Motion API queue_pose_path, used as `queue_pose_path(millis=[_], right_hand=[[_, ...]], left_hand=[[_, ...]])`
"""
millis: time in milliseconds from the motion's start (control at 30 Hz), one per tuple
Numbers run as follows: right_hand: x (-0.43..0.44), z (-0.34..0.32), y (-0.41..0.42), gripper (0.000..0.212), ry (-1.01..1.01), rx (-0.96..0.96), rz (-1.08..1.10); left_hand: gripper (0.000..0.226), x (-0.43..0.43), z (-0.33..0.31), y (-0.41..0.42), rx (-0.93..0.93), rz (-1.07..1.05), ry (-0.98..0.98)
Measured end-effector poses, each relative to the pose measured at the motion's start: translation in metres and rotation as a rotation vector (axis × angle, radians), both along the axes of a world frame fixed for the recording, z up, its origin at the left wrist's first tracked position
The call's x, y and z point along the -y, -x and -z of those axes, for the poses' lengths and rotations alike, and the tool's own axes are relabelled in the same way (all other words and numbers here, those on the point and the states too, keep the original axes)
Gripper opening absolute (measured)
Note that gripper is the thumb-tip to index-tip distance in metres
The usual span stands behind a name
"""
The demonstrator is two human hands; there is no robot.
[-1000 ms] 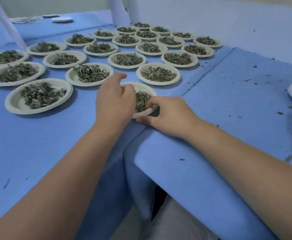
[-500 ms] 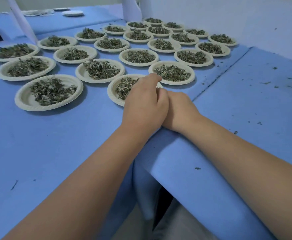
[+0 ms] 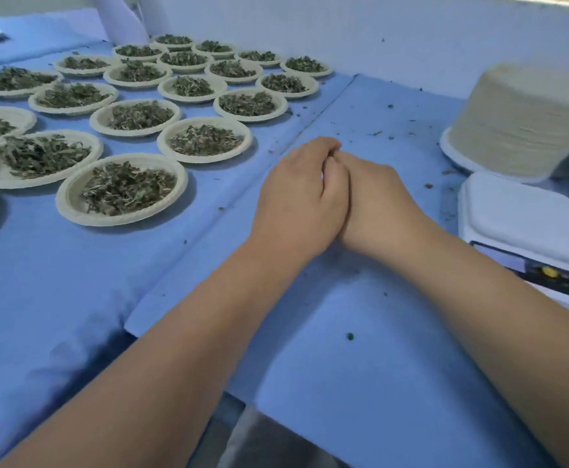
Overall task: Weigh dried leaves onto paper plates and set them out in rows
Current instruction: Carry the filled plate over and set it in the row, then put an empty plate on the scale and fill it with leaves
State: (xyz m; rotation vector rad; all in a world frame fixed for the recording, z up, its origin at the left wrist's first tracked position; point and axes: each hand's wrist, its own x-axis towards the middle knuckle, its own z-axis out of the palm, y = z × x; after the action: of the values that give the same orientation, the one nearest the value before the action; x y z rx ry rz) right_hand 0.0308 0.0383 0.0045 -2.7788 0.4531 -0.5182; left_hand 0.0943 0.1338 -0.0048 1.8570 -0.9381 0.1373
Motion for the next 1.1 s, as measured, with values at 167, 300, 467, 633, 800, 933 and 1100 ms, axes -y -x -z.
queue_pose_path(millis=[167, 300, 467, 633, 800, 933, 1100], right_hand=[[0.049, -0.002, 0.075, 0.019, -0.027, 0.077, 0.163], [0.086, -0.002, 0.13, 0.014, -0.111, 0.188, 0.336], [0.129, 0.006, 0.197, 0.038, -0.141, 0.276, 0.535], [0.146, 0.009, 0.22, 0.04, -0.073, 0.358, 0.663], [0.144, 0.008, 0.219, 0.041, -0.111, 0.387, 0.637], [0.145, 0.008, 0.218, 0.044, -0.141, 0.348, 0.634], [0.143, 0.008, 0.218, 0.044, -0.193, 0.295, 0.616]], left_hand=[[0.053, 0.062, -0.009, 0.051, 0.111, 0.215, -0.071], [0.047, 0.113, -0.008, 0.08, 0.171, 0.336, -0.069], [0.049, 0.177, -0.012, 0.098, 0.267, 0.362, -0.087], [0.046, 0.218, -0.031, 0.09, 0.413, 0.343, -0.052], [0.047, 0.247, -0.05, 0.085, 0.548, 0.271, -0.235], [0.031, 0.259, -0.062, 0.082, 0.706, 0.228, -0.401], [0.023, 0.268, -0.074, 0.076, 0.844, 0.226, -0.493]])
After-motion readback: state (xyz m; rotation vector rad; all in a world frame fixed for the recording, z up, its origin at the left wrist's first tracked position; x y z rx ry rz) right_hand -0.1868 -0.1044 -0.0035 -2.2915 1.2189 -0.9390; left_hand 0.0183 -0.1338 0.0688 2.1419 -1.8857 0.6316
